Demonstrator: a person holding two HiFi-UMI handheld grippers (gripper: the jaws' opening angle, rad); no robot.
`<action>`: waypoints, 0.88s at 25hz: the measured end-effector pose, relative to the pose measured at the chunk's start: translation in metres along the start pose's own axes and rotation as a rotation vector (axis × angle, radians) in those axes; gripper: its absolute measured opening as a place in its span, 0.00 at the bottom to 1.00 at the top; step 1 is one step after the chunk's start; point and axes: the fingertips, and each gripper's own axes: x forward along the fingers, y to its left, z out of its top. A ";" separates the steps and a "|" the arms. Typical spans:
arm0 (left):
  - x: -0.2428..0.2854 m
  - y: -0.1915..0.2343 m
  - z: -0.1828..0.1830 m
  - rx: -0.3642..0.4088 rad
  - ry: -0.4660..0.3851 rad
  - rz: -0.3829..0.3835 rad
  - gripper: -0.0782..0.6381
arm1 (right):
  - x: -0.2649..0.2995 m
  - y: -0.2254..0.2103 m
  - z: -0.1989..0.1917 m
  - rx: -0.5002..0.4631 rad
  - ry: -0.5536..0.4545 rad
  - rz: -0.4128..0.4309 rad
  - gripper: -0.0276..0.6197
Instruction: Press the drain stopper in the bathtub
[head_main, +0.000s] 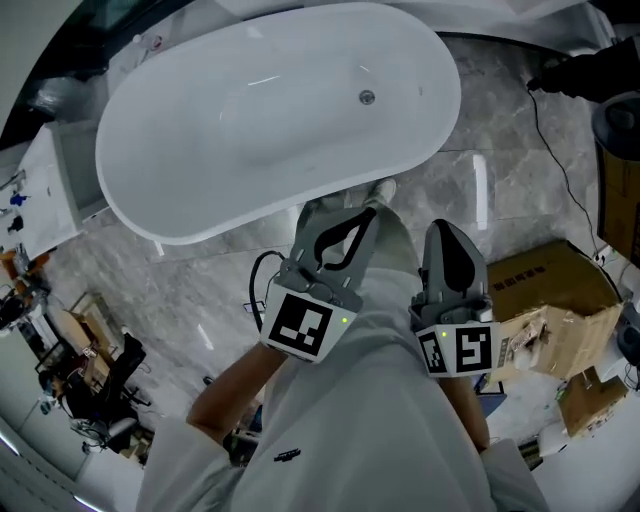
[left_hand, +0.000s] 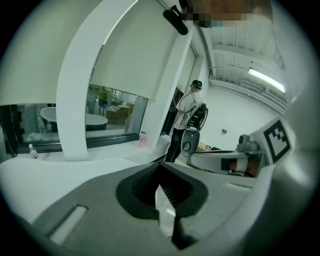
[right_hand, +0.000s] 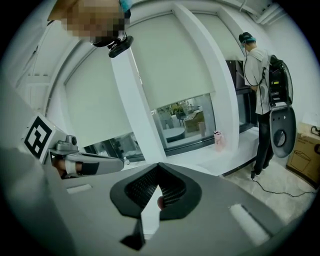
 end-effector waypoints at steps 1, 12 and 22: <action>0.004 0.006 0.003 -0.009 0.001 -0.007 0.11 | 0.004 0.000 0.005 0.003 -0.004 -0.012 0.05; 0.054 0.041 -0.001 0.016 0.120 -0.121 0.11 | 0.033 -0.002 0.008 0.024 -0.009 -0.128 0.05; 0.112 0.087 -0.052 -0.029 0.189 -0.065 0.11 | 0.064 -0.035 -0.039 0.086 0.121 -0.076 0.05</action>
